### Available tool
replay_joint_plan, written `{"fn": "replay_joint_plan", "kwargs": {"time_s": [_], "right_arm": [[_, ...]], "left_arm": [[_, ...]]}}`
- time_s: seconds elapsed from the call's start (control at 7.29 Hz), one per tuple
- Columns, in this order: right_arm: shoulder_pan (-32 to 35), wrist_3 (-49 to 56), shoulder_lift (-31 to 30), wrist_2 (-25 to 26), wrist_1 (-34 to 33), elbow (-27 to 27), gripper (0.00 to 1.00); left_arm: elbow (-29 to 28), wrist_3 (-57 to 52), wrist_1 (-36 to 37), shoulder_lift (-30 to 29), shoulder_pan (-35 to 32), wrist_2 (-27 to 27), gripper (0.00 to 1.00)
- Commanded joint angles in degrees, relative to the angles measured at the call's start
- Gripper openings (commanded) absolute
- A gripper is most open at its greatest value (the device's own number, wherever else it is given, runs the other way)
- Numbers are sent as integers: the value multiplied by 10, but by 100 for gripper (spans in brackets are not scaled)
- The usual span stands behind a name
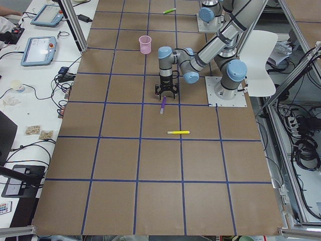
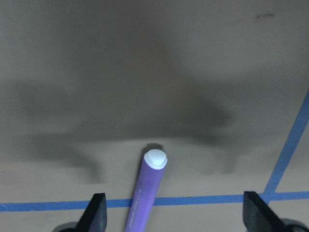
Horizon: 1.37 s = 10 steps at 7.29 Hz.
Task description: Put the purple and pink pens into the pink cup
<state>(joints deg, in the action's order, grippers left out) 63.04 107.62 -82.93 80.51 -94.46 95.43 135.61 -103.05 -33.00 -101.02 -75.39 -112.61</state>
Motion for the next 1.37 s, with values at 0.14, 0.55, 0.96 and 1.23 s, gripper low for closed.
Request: {"fn": "replay_joint_plan", "kwargs": {"time_s": [0.14,0.55,0.96,1.23], "right_arm": [[218,-279,-7,89,-54,-2,7],[356,-451,49,158,-99,-27,7],[454,-555,176,197,-59,-176,7],[480,-561,183,199,-3,-189,7]], "left_arm": [[-3,0,0,1,-34,12,79],[-1,-5,0,-1,-27,6,79],[-3,-5,1,-2,-26,6,75],[-3,-6,2,-2,-26,6,74]]}}
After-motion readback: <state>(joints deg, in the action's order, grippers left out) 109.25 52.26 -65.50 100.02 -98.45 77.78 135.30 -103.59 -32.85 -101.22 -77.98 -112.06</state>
